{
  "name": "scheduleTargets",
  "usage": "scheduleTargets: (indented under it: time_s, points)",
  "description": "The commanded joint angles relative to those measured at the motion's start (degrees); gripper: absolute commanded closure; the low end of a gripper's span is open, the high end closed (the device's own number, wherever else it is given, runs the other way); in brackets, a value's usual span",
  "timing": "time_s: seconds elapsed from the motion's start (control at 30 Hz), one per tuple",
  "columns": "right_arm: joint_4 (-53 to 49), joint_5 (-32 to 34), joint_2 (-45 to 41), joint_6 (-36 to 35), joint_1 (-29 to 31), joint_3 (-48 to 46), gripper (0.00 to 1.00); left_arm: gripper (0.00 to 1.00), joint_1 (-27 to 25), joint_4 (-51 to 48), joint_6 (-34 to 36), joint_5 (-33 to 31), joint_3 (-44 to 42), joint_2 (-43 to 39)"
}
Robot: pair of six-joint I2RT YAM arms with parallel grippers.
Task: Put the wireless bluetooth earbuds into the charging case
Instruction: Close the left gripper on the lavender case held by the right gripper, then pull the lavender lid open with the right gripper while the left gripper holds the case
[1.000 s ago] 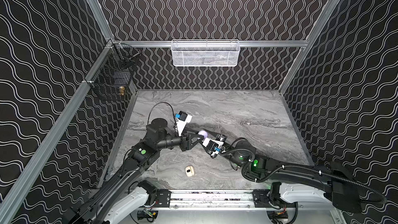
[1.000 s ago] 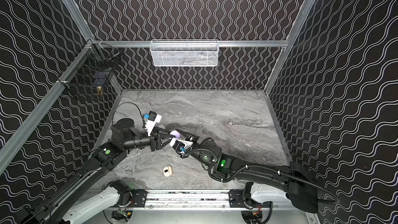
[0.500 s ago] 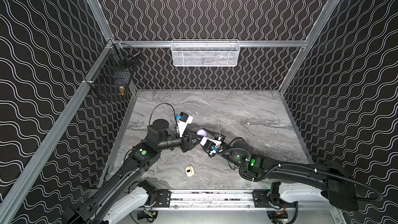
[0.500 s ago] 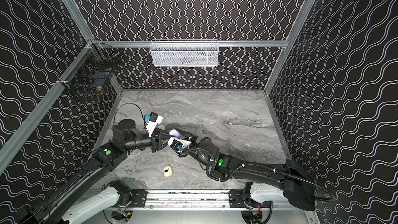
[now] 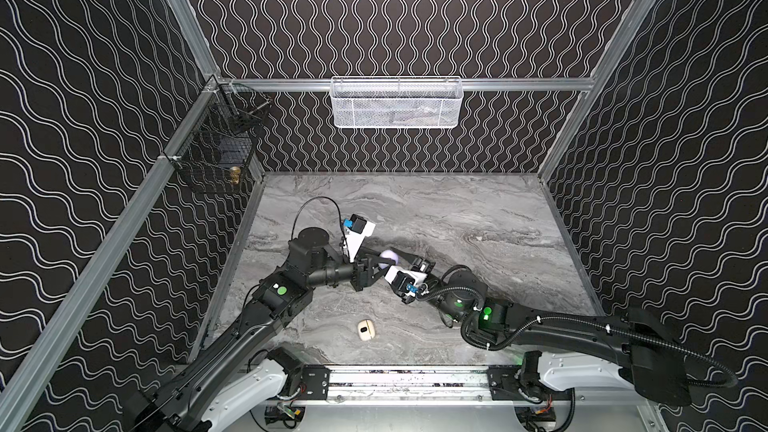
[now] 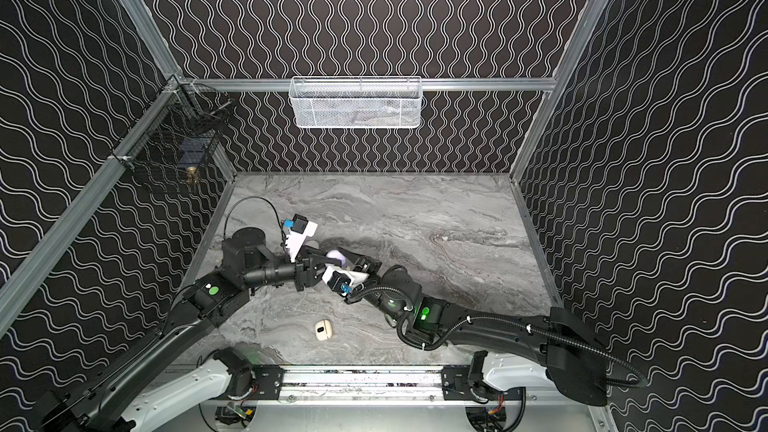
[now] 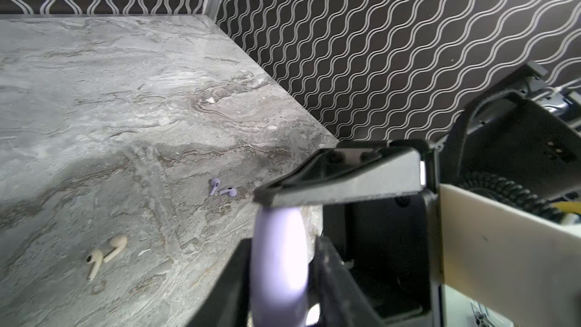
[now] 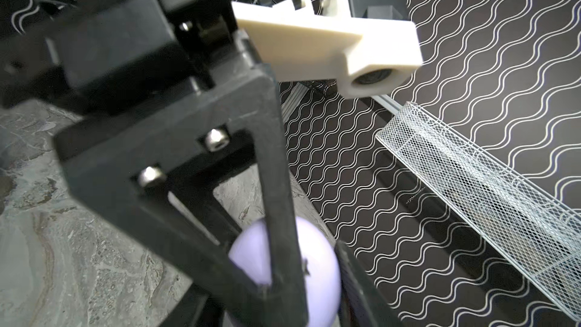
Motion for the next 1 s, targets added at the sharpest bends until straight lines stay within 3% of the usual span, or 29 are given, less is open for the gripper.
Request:
scheduleTargets:
  time_s: [0.0,0.23,0.43,0.47,0.57,0.67,0.83,0.97]
  points:
    - [6.78,1.63,0.04,-0.44,0.02,-0.11,0.86,0.58,-0.15,-1.19,0.9,0.94,0.3,-0.93]
    - [7.23,0.73,-0.85,-0.34,0.05,-0.93,0.86,0.64,-0.08,-2.91,0.42,0.44,0.29,-1.39]
    - [6.84,0.38,-0.92,-0.14,0.08,-0.72,0.86,0.76,-0.19,-2.36,0.52,0.85,0.17,-0.35]
    - [6.3,-0.04,-1.16,0.09,0.04,-0.58,0.81,0.81,-0.23,-1.98,0.74,1.1,0.16,-0.22]
    - [5.62,-1.7,-2.29,1.24,0.05,-1.15,0.47,1.0,-0.23,-0.84,1.53,0.35,-0.21,-0.5]
    - [7.2,-2.9,-4.72,2.44,0.07,-3.51,0.31,1.0,-0.23,0.28,3.57,-3.06,-1.32,-2.03]
    - [3.27,-5.69,-11.67,6.35,-0.05,-6.85,0.25,1.0,-0.23,4.21,10.6,-7.88,-6.18,-8.49]
    - [2.55,-8.11,-16.46,8.76,-0.14,-9.59,0.3,1.0,-0.25,10.97,16.33,-6.85,-14.13,-16.86]
